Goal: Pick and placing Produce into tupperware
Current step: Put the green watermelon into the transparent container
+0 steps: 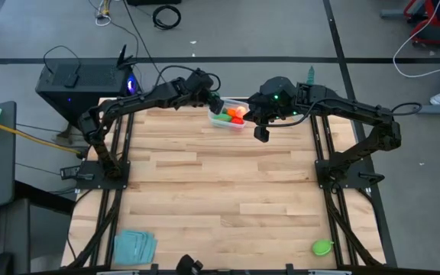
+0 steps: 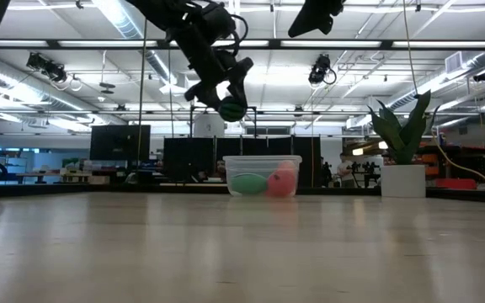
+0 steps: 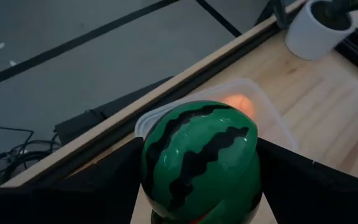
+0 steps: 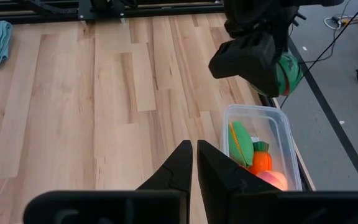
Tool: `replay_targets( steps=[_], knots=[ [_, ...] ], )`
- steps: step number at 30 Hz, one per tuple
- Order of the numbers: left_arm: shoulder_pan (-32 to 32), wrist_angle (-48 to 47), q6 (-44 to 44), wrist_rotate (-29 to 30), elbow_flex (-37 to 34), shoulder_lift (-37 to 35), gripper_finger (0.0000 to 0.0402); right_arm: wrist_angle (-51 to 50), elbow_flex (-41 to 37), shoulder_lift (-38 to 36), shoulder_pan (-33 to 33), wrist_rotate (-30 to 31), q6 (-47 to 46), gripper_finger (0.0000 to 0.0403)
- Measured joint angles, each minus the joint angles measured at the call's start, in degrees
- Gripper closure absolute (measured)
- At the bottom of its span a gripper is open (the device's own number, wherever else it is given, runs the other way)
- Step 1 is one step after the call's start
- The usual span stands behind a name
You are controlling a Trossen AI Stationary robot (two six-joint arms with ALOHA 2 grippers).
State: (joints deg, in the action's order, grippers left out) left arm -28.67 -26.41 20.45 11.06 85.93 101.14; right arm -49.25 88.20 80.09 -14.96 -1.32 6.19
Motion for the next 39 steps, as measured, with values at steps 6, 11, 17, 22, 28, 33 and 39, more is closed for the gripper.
replay_targets(
  steps=[6,11,17,22,28,33,39],
  knots=[
    [0.1,0.0,1.4,-1.5,0.0,0.0,0.0114,0.0,0.0,0.0,0.0,0.0,0.0,0.0371],
    [0.0,0.0,1.0,-1.3,0.0,0.0,0.0113,0.0,0.0,0.0,0.0,0.0,0.0,0.0371],
    [0.0,0.0,1.3,-1.3,0.0,0.0,0.0113,0.0,0.0,0.0,0.0,0.0,0.0,0.0371],
    [0.0,0.0,1.2,-1.3,0.0,0.0,0.0113,0.0,0.0,0.0,0.0,0.0,0.0,0.0371],
    [0.0,-0.6,-2.3,-1.4,0.0,0.0,0.0113,0.0,0.0,0.0,0.0,0.0,0.0,0.0371],
    [0.0,-3.6,-5.9,-5.3,0.0,0.6,0.0113,0.0,0.0,0.0,0.0,0.0,0.0,0.0371],
    [-0.5,-3.7,-2.7,-12.1,0.0,4.1,0.0113,0.0,0.0,0.0,0.0,0.0,0.0,0.0371]
  ],
)
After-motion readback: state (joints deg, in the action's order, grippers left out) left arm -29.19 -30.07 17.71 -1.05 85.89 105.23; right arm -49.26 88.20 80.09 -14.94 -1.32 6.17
